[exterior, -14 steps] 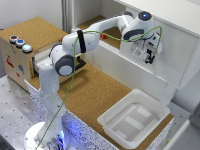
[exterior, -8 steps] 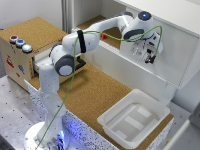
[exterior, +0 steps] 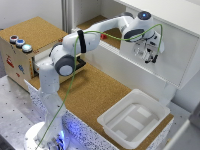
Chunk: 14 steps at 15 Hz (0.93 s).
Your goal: Grasp the door handle, then slide the door to the left
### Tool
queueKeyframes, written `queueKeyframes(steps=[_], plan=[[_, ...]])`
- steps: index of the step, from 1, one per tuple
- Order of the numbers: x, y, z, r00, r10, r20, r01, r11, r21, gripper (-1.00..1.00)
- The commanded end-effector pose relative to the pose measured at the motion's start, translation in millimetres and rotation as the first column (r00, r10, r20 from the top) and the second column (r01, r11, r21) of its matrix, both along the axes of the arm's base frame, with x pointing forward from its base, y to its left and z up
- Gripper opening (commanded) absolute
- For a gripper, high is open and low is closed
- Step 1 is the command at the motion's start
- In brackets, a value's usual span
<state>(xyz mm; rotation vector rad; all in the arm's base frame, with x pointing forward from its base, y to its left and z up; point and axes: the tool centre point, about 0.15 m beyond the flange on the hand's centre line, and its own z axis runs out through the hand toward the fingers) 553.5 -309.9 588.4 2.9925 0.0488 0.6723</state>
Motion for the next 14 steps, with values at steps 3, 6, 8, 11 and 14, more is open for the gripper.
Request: queueKeyframes(steps=[3, 6, 8, 11, 14], plan=[[21, 19, -5, 0.994, 0.006, -0.109, 0.003, 0.997, 0.079, -1.0], [18, 36, -6, 0.994, -0.01, -0.112, 0.02, 0.996, 0.087, -1.0], [15, 46, -4, 0.994, -0.028, -0.108, 0.038, 0.995, 0.094, -1.0], [10, 68, -3, 0.992, -0.071, -0.105, 0.079, 0.995, 0.069, -1.0], [5, 90, -2, 0.991, -0.087, -0.104, 0.094, 0.994, 0.056, -1.0]])
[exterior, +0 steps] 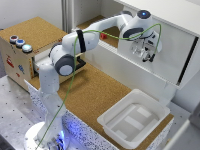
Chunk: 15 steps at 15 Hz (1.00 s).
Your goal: Grasp the door handle, then slide the door to the left
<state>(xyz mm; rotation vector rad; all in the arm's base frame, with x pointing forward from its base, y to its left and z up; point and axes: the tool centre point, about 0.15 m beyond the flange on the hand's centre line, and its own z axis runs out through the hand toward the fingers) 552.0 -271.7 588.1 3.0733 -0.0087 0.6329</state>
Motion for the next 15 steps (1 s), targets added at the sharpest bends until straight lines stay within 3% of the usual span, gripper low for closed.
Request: queueKeyframes(steps=[1, 15], plan=[[7, 59, -3, 0.995, -0.067, -0.075, 0.066, 0.998, -0.017, -1.0], [-3, 171, -2, 0.997, -0.06, -0.047, 0.055, 0.994, -0.099, -1.0]])
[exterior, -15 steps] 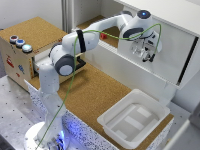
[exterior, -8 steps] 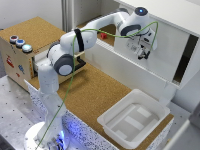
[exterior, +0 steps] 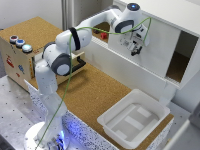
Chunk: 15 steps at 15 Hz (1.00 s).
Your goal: Grasp the door handle, then slide the door to the left
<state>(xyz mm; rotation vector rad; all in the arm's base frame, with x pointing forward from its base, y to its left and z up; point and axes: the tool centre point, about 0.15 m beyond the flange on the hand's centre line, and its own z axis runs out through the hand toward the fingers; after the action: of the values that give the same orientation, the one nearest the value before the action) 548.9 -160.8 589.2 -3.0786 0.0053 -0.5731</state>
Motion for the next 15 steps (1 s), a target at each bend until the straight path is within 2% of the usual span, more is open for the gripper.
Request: queueKeyframes(steps=[1, 7, 15], plan=[[0, 68, -4, 0.998, -0.058, -0.007, 0.056, 0.992, -0.115, -1.0], [-5, 112, -3, 0.996, -0.091, 0.003, 0.091, 0.99, -0.107, -1.0], [2, 193, -8, 0.999, -0.041, 0.0, 0.04, 0.99, -0.135, -1.0]])
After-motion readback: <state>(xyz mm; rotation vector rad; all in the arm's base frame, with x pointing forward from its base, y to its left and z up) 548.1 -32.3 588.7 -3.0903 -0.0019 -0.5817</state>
